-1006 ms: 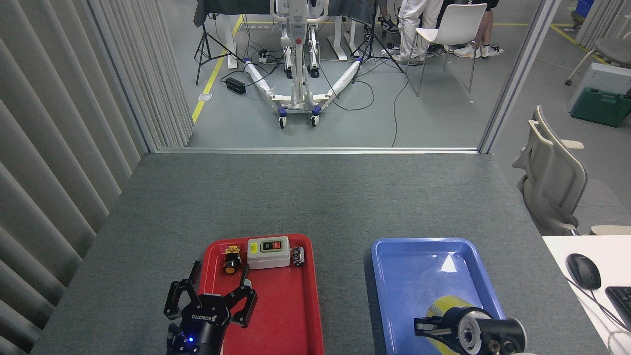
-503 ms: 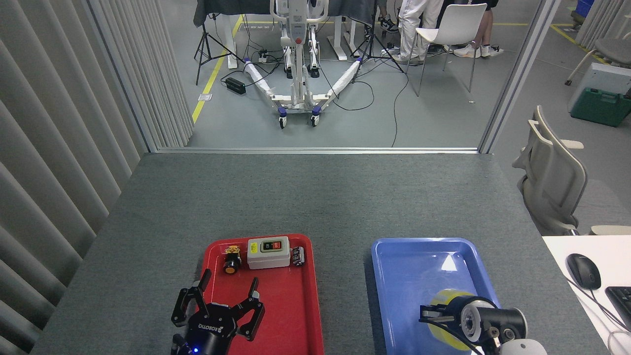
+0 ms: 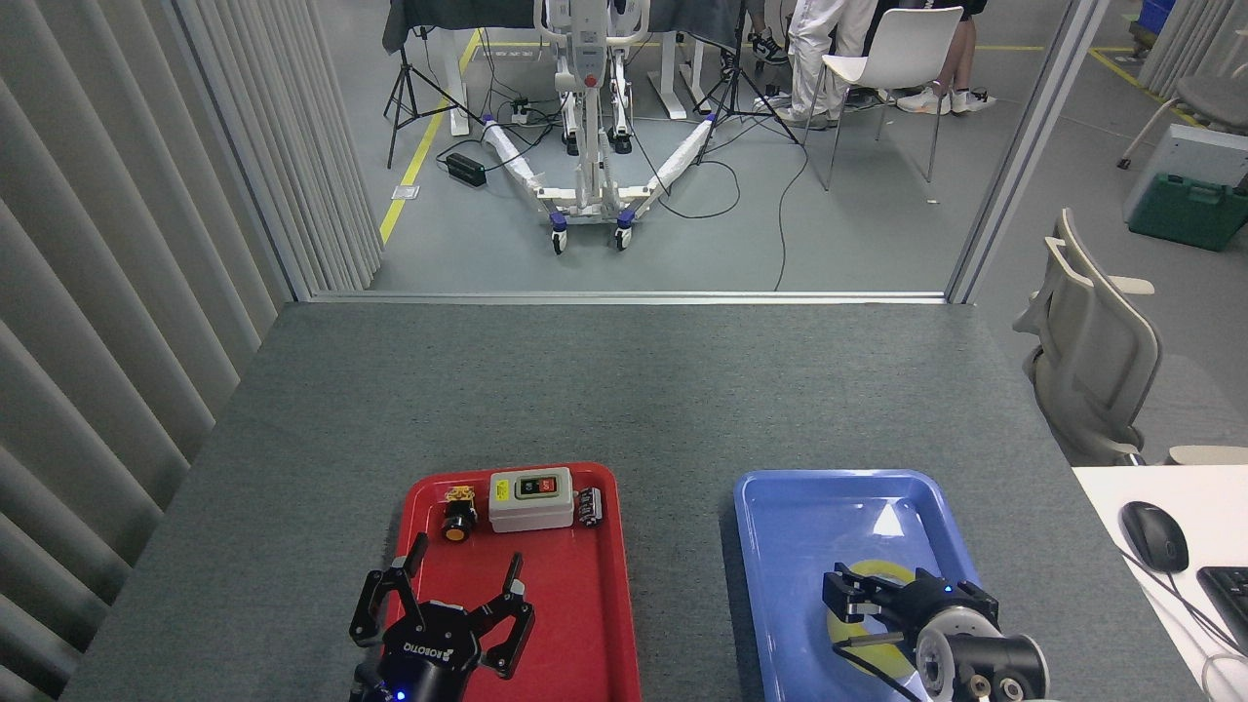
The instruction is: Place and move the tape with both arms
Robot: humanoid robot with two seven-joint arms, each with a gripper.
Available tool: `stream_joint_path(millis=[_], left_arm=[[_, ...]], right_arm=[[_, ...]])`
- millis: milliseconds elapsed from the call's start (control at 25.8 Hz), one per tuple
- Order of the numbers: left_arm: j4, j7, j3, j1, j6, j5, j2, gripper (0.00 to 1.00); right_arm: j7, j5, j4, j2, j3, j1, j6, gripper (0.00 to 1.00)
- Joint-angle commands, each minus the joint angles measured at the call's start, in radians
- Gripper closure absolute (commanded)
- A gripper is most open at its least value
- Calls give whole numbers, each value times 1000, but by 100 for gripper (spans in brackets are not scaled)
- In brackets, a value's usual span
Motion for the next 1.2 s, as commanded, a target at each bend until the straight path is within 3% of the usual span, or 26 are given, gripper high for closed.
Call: stream_joint_path(millis=[0,116,232,619,890,1161], left_arm=[[7,-3,41,0,-66,-9,-33,0],[8,-3,70,2,-132,-9,-44,0],[10,-5,70,-11,-161,2,-10,0],[-1,-5,67,-15,-167,1,5,0],[-8,-5,67,2,-169,-1,2,0],[-48,-3,68,20,-161,-2,-1,0]], right_arm=[[-346,46,-19,3,-9,84,0,8],[-607,55,-19,6,-27,148,0,2],[-743,55,-21,18,-29,179,0,2],[-773,55,-26,31,-27,205,0,1],[-981,55,-26,32,-27,234,-28,1],[-981,54,-26,41,-26,249,-58,1]])
